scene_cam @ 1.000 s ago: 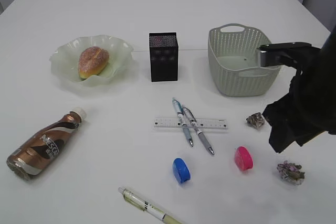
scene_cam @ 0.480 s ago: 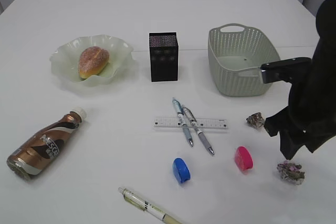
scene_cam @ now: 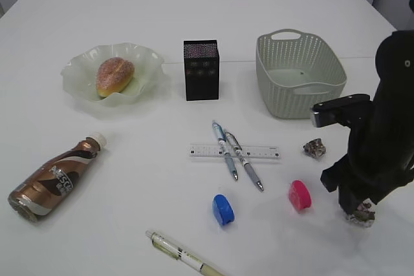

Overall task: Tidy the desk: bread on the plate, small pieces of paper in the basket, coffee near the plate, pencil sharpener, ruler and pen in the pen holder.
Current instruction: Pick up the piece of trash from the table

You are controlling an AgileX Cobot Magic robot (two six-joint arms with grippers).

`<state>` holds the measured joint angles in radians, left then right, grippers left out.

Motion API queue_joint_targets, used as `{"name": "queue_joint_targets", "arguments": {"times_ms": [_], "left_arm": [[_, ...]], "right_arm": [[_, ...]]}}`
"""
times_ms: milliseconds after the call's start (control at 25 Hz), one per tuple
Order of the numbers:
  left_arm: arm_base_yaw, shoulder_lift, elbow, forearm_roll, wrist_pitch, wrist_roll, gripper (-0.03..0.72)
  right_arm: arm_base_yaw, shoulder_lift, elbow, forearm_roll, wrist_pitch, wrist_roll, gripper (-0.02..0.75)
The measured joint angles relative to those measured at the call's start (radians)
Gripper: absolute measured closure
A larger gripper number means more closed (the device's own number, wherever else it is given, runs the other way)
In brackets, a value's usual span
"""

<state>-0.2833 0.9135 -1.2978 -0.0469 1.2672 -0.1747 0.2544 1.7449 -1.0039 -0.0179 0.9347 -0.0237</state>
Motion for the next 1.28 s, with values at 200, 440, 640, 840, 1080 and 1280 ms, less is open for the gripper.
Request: {"name": "queue_joint_targets", "arguments": {"times_ms": [200, 440, 640, 840, 1080, 1280], "left_arm": [[0.000, 0.000, 0.000, -0.002, 0.000, 0.000, 0.181], [0.000, 0.000, 0.000, -0.002, 0.000, 0.000, 0.181], [0.000, 0.000, 0.000, -0.002, 0.000, 0.000, 0.181], [0.000, 0.000, 0.000, -0.002, 0.000, 0.000, 0.181], [0.000, 0.000, 0.000, -0.002, 0.000, 0.000, 0.181], [0.000, 0.000, 0.000, -0.002, 0.000, 0.000, 0.181]], "right_arm": [[0.000, 0.002, 0.030, -0.002, -0.064, -0.006, 0.342], [-0.031, 0.002, 0.030, -0.022, -0.086, -0.007, 0.343], [-0.088, 0.002, 0.030, -0.018, -0.088, -0.007, 0.342], [-0.092, 0.002, 0.030, 0.018, -0.088, -0.008, 0.342], [-0.092, 0.002, 0.030, 0.109, -0.088, -0.008, 0.343], [-0.092, 0.002, 0.030, 0.121, -0.088, 0.001, 0.342]]}}
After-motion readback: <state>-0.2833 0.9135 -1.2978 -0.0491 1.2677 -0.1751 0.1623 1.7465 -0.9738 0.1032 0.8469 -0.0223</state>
